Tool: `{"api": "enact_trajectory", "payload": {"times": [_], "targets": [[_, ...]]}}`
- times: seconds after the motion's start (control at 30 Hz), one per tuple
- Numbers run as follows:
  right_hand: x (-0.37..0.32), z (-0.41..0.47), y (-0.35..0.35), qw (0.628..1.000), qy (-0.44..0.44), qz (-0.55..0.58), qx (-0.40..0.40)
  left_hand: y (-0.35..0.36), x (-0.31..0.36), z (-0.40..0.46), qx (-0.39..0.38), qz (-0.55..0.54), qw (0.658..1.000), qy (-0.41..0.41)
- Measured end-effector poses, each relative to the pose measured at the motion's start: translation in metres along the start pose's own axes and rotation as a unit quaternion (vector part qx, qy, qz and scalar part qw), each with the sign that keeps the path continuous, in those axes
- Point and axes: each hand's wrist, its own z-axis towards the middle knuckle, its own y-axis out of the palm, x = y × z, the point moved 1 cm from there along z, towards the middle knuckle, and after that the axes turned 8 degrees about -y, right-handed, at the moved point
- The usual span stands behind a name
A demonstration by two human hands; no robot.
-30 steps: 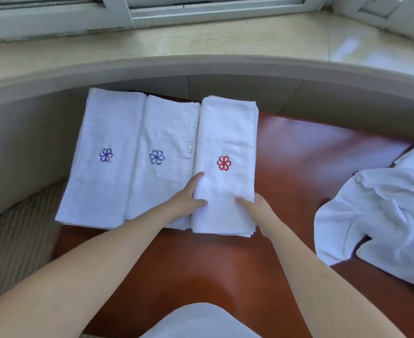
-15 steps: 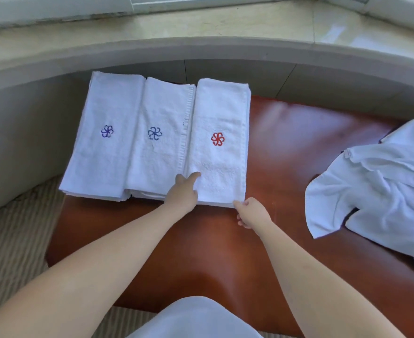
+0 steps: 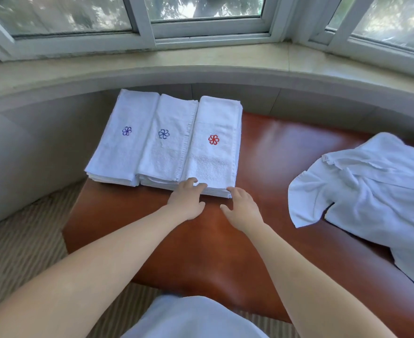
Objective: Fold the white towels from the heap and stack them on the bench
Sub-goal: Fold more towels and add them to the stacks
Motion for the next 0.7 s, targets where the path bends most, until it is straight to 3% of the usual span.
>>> {"api": "enact_trajectory", "payload": {"times": [0.23,0.7], "targets": [[-0.020,-0.062,-0.003,0.994,-0.046,-0.093,0.023,-0.008,0.014,-0.064,0.041,0.028,0.998,0.044],[-0.016,-0.209,-0.007,0.994,0.014,-0.109,0.027,0.062,0.042,-0.184,0.025,-0.065,0.993,0.096]]}}
